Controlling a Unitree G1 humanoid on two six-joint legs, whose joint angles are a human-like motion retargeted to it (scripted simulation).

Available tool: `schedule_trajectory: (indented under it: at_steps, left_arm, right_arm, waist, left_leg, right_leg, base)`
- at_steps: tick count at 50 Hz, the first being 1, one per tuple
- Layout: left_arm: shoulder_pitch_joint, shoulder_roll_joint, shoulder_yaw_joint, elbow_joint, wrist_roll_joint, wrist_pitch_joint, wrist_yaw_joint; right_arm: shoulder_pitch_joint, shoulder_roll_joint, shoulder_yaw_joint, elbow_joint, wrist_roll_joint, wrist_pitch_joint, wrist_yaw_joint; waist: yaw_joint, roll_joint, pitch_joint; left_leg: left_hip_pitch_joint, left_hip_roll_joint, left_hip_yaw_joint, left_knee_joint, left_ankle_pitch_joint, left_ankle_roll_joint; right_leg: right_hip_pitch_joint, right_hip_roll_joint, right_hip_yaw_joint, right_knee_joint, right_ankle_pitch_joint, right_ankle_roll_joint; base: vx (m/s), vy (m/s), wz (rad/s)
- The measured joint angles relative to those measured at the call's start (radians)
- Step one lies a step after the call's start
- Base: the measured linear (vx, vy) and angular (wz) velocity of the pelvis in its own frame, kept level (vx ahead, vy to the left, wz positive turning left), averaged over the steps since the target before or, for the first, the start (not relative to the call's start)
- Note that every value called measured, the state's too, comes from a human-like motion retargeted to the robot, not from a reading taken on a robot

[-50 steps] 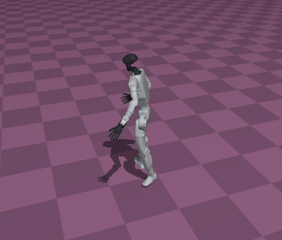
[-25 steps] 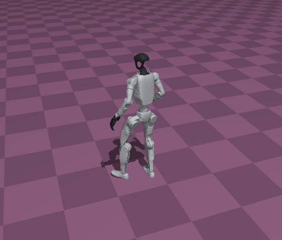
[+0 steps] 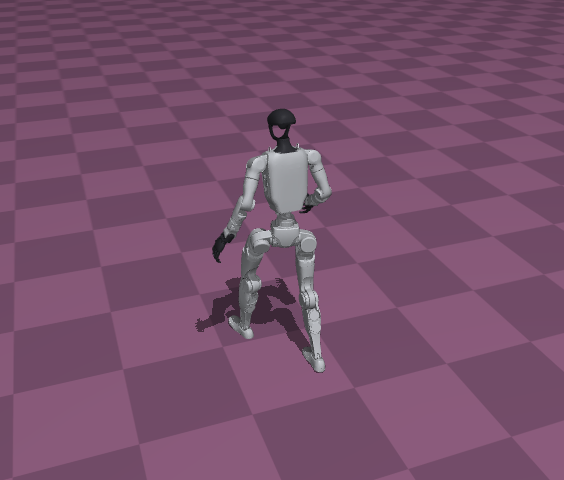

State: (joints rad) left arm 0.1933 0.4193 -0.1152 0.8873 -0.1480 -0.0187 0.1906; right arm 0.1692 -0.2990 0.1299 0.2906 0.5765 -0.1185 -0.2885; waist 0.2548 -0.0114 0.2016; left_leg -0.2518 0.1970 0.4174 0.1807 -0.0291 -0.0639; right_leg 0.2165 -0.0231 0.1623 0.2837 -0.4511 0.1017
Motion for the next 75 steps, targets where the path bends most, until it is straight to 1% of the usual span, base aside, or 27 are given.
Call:
schedule_trajectory:
  at_steps: [3, 7, 10, 13, 15, 18, 21, 25, 28, 30, 32, 36, 40, 42, 43, 45, 48, 51, 55, 58, 60, 62, 65, 68, 71, 73, 75]
  left_arm:
    - [-0.004, 0.015, -0.007, 0.001, 0.014, 0.005, -0.022]
    - [-0.029, 0.067, -0.033, 0.004, 0.090, 0.011, -0.060]
    - [-0.064, 0.101, -0.063, 0.022, 0.164, 0.005, -0.068]
    - [-0.155, 0.118, -0.123, 0.082, 0.193, 0.015, -0.034]
    - [-0.238, 0.122, -0.168, 0.144, 0.226, 0.029, -0.008]
    - [-0.357, 0.113, -0.212, 0.222, 0.293, 0.060, 0.015]
    - [-0.447, 0.091, -0.221, 0.239, 0.310, 0.075, 0.033]
    - [-0.561, 0.060, -0.235, 0.193, 0.226, 0.061, 0.066]
    - [-0.658, 0.042, -0.283, 0.157, 0.159, 0.047, 0.103]
    - [-0.715, 0.028, -0.326, 0.143, 0.167, 0.032, 0.105]
    - [-0.739, 0.019, -0.357, 0.116, 0.154, 0.013, 0.120]
    - [-0.685, 0.009, -0.348, 0.037, 0.068, -0.040, 0.137]
    - [-0.547, 0.019, -0.271, -0.031, -0.001, -0.054, 0.071]
    - [-0.492, 0.037, -0.254, -0.035, 0.039, -0.044, 0.023]
    - [-0.468, 0.050, -0.253, -0.034, 0.075, -0.041, 0.000]
    - [-0.433, 0.083, -0.266, -0.023, 0.153, -0.043, -0.027]
    - [-0.422, 0.135, -0.299, 0.023, 0.217, -0.041, -0.040]
    - [-0.412, 0.171, -0.306, 0.069, 0.215, -0.025, -0.060]
    - [-0.373, 0.209, -0.284, 0.058, 0.188, -0.007, -0.037]
    - [-0.329, 0.233, -0.289, 0.012, 0.260, -0.020, 0.074]
    - [-0.282, 0.236, -0.284, -0.008, 0.326, -0.024, 0.149]
    - [-0.188, 0.223, -0.239, -0.013, 0.354, -0.021, 0.168]
    - [0.023, 0.195, -0.100, 0.000, 0.371, -0.005, 0.074]
    - [0.221, 0.175, 0.064, 0.062, 0.383, 0.027, -0.092]
    - [0.378, 0.142, 0.210, 0.194, 0.372, 0.056, -0.157]
    - [0.442, 0.101, 0.289, 0.314, 0.327, 0.069, -0.145]
    - [0.467, 0.058, 0.335, 0.427, 0.255, 0.084, -0.126]
  right_arm:
    - [-0.044, 0.020, 0.030, 0.024, 0.008, 0.010, 0.011]
    - [-0.054, 0.044, 0.057, 0.045, 0.011, 0.015, 0.031]
    - [-0.014, 0.038, 0.081, 0.027, -0.006, 0.003, 0.056]
    - [0.015, 0.003, 0.107, 0.012, -0.026, -0.004, 0.081]
    - [0.020, -0.023, 0.122, 0.023, -0.032, -0.005, 0.098]
    - [0.019, -0.053, 0.135, 0.068, -0.037, -0.004, 0.112]
    - [0.016, -0.075, 0.134, 0.120, -0.060, -0.005, 0.104]
    - [0.006, -0.098, 0.117, 0.172, -0.090, -0.011, 0.067]
    - [0.009, -0.105, 0.102, 0.206, -0.102, -0.009, 0.036]
    - [0.014, -0.111, 0.098, 0.244, -0.102, -0.013, 0.017]
    - [0.037, -0.116, 0.090, 0.284, -0.115, -0.001, 0.010]
    - [0.127, -0.107, 0.070, 0.344, -0.141, 0.037, 0.012]
    - [0.234, -0.098, 0.054, 0.380, -0.145, 0.077, 0.072]
    - [0.270, -0.101, 0.057, 0.399, -0.152, 0.086, 0.127]
    - [0.282, -0.101, 0.058, 0.412, -0.160, 0.083, 0.154]
    - [0.280, -0.095, 0.061, 0.454, -0.181, 0.078, 0.183]
    - [0.190, -0.066, 0.067, 0.576, -0.209, 0.087, 0.167]
    - [0.087, -0.039, 0.046, 0.672, -0.205, 0.092, 0.126]
    - [-0.024, -0.066, -0.013, 0.657, -0.117, 0.062, 0.082]
    - [-0.144, -0.157, -0.029, 0.603, -0.058, 0.032, 0.026]
    - [-0.248, -0.242, -0.012, 0.570, -0.055, 0.021, -0.024]
    - [-0.360, -0.327, 0.034, 0.527, -0.079, 0.021, -0.064]
    - [-0.515, -0.406, 0.116, 0.402, -0.103, 0.017, -0.101]
    - [-0.607, -0.418, 0.179, 0.207, -0.119, -0.011, -0.090]
    - [-0.621, -0.384, 0.249, 0.002, -0.216, -0.030, -0.074]
    - [-0.609, -0.351, 0.292, -0.110, -0.337, -0.023, -0.074]
    - [-0.592, -0.316, 0.327, -0.177, -0.468, -0.007, -0.078]
  waist:
    - [0.001, -0.047, -0.011]
    - [-0.010, -0.102, -0.001]
    - [-0.019, -0.108, 0.008]
    - [-0.012, -0.115, 0.026]
    - [-0.013, -0.128, 0.037]
    - [-0.042, -0.132, 0.056]
    - [-0.097, -0.116, 0.085]
    - [-0.182, -0.092, 0.140]
    - [-0.246, -0.085, 0.192]
    - [-0.292, -0.070, 0.217]
    - [-0.331, -0.052, 0.224]
    - [-0.360, -0.025, 0.174]
    - [-0.334, -0.073, 0.076]
    - [-0.318, -0.100, 0.025]
    - [-0.312, -0.108, 0.004]
    - [-0.307, -0.126, -0.022]
    - [-0.310, -0.162, -0.024]
    - [-0.290, -0.168, 0.003]
    - [-0.211, -0.087, 0.102]
    - [-0.130, -0.008, 0.201]
    - [-0.064, 0.055, 0.252]
    - [0.032, 0.117, 0.255]
    - [0.240, 0.170, 0.176]
    - [0.385, 0.087, 0.047]
    - [0.456, -0.004, -0.072]
    - [0.463, -0.020, -0.127]
    - [0.443, -0.014, -0.153]
  left_leg:
    - [0.015, -0.031, 0.012, -0.023, -0.014, 0.019]
    - [0.052, -0.064, -0.026, -0.042, -0.050, -0.022]
    - [0.059, -0.039, -0.068, 0.010, -0.111, -0.049]
    - [0.092, -0.030, -0.100, -0.006, -0.144, -0.039]
    - [0.101, -0.035, -0.118, -0.011, -0.166, -0.032]
    - [0.116, -0.038, -0.157, -0.013, -0.195, -0.047]
    - [0.144, -0.034, -0.197, -0.026, -0.216, -0.071]
    - [0.187, -0.042, -0.232, -0.068, -0.227, -0.087]
    - [0.214, -0.071, -0.248, -0.065, -0.251, -0.057]
    - [0.236, -0.091, -0.256, -0.058, -0.254, -0.047]
    - [0.266, -0.099, -0.250, -0.037, -0.265, -0.049]
    - [0.348, -0.077, -0.186, 0.015, -0.267, -0.089]
    - [0.376, -0.079, -0.194, 0.241, -0.174, -0.093]
    - [0.326, -0.062, -0.244, 0.427, -0.110, -0.114]
    - [0.295, -0.034, -0.252, 0.512, -0.101, -0.126]
    - [0.245, 0.056, -0.212, 0.621, -0.142, -0.111]
    - [0.183, 0.179, -0.097, 0.592, -0.215, -0.043]
    - [0.122, 0.177, -0.123, 0.385, -0.152, -0.073]
    - [0.071, 0.162, -0.247, 0.098, 0.058, -0.187]
    - [0.053, 0.120, -0.212, -0.034, 0.185, -0.198]
    - [0.032, 0.093, -0.143, -0.069, 0.214, -0.198]
    - [0.011, 0.107, -0.051, -0.079, 0.220, -0.198]
    - [-0.003, 0.204, 0.142, -0.073, 0.209, -0.198]
    - [-0.024, 0.151, 0.410, -0.114, 0.171, -0.100]
    - [0.026, 0.054, 0.594, -0.190, 0.096, -0.035]
    - [0.087, 0.016, 0.608, -0.240, 0.071, -0.015]
    - [0.148, 0.002, 0.593, -0.263, 0.070, 0.007]
  right_leg:
    - [0.010, -0.034, -0.014, -0.019, 0.023, -0.011]
    - [0.033, -0.046, -0.080, 0.010, 0.111, -0.020]
    - [0.012, -0.012, -0.178, 0.123, 0.229, -0.027]
    - [-0.101, -0.022, -0.300, 0.386, 0.316, -0.039]
    - [-0.194, -0.051, -0.370, 0.556, 0.317, -0.053]
    - [-0.295, -0.067, -0.436, 0.657, 0.240, -0.065]
    - [-0.364, -0.063, -0.485, 0.597, 0.179, -0.064]
    - [-0.447, -0.094, -0.544, 0.390, 0.115, -0.067]
    - [-0.514, -0.171, -0.581, 0.238, 0.132, -0.034]
    - [-0.513, -0.204, -0.591, 0.052, 0.186, -0.037]
    - [-0.530, -0.239, -0.584, -0.056, 0.226, -0.010]
    - [-0.544, -0.287, -0.609, -0.118, 0.203, 0.025]
    - [-0.467, -0.343, -0.652, -0.055, 0.226, 0.007]
    - [-0.410, -0.330, -0.621, -0.059, 0.223, -0.019]
    - [-0.402, -0.323, -0.602, -0.013, 0.185, -0.031]
    - [-0.381, -0.311, -0.576, 0.095, 0.093, -0.042]
    - [-0.327, -0.286, -0.564, 0.206, -0.015, -0.049]
    - [-0.230, -0.215, -0.567, 0.243, -0.085, -0.081]
    - [-0.036, -0.042, -0.560, 0.216, -0.131, -0.122]
    - [0.088, 0.020, -0.524, 0.232, -0.171, -0.126]
    - [0.143, 0.042, -0.486, 0.263, -0.202, -0.122]
    - [0.171, 0.068, -0.408, 0.284, -0.224, -0.124]
    - [0.191, 0.111, -0.208, 0.250, -0.219, -0.135]
    - [0.145, 0.048, -0.086, 0.200, -0.166, -0.089]
    - [0.138, -0.012, 0.000, 0.124, 0.018, -0.031]
    - [0.168, -0.029, 0.061, 0.080, 0.191, 0.018]
    - [0.187, -0.040, 0.114, 0.087, 0.354, 0.089]
  base:
    - [0.40, 0.18, -0.03]
    - [0.45, 0.16, 0.52]
    - [0.48, 0.13, 0.76]
    - [0.43, 0.09, 0.59]
    - [0.39, 0.05, 0.62]
    - [0.37, 0.01, 0.76]
    - [0.36, -0.03, 0.84]
    - [0.35, -0.07, 0.73]
    - [0.39, -0.11, 0.48]
    - [0.44, -0.11, 0.20]
    - [0.54, -0.14, -0.05]
    - [0.72, -0.24, -0.74]
    - [0.89, -0.42, -1.19]
    - [0.91, -0.49, -0.99]
    - [0.88, -0.48, -0.85]
    - [0.85, -0.47, -0.67]
    - [0.75, -0.44, -0.42]
    - [0.66, -0.39, -0.39]
    - [0.65, -0.31, -0.54]
    - [0.63, -0.10, -0.83]
    - [0.65, 0.01, -1.43]
    - [0.71, -0.05, -2.38]
    - [0.81, -0.10, -3.49]
    - [0.86, 0.24, -2.46]
    - [0.97, 0.46, -1.54]
    - [0.99, 0.55, -1.13]
    - [0.92, 0.57, -0.79]
